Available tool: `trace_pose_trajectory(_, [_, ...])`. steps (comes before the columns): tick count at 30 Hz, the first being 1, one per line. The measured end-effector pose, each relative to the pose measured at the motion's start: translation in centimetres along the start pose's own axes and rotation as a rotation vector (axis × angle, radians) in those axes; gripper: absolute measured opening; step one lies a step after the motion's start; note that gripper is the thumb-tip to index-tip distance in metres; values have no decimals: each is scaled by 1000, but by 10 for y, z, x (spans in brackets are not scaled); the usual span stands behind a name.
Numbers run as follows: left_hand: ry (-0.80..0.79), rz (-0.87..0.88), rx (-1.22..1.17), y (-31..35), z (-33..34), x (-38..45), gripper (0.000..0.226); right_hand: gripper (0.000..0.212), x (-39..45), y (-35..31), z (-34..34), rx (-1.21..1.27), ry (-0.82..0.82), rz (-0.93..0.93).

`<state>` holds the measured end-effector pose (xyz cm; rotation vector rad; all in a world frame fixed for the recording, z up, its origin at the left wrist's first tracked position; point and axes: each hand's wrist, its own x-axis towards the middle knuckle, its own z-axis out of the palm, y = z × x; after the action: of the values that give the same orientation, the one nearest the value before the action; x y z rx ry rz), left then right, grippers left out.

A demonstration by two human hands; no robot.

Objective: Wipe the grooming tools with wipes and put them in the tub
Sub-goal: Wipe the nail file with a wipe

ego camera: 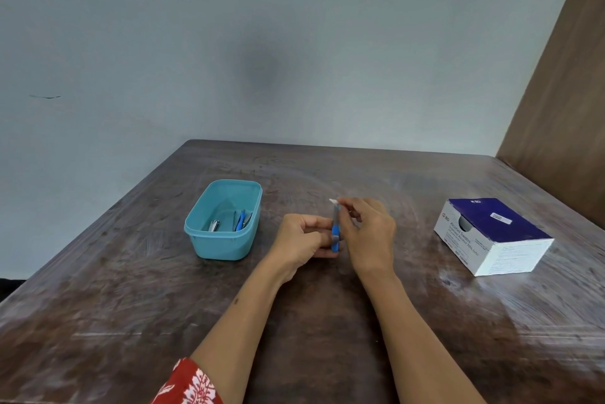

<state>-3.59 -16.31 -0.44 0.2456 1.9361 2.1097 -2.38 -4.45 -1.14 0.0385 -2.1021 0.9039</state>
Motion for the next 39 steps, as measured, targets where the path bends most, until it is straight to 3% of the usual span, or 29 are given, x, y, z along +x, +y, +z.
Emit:
trace_pose_trajectory(6, [74, 50, -14, -1, -2, 1, 29, 10, -3, -3, 2, 17, -46, -25])
trace_pose_trajectory(12, [-35, -14, -31, -1, 0, 0, 18, 12, 1, 2, 2, 9, 22, 0])
trace_pose_trajectory(18, [17, 32, -45, -2, -3, 0, 27, 11, -2, 0, 4, 92, -20, 15])
trace_pose_trajectory(25, [-96, -64, -48, 2, 1, -3, 21, 10, 2, 6, 4, 75, 119, 100])
trace_pose_trajectory(31, [120, 11, -102, 4, -1, -2, 24, 7, 6, 6, 1, 177, 266, 283])
trace_pose_trajectory(39, [220, 49, -35, 4, -2, -1, 28, 14, -2, -2, 4, 99, 52, -46])
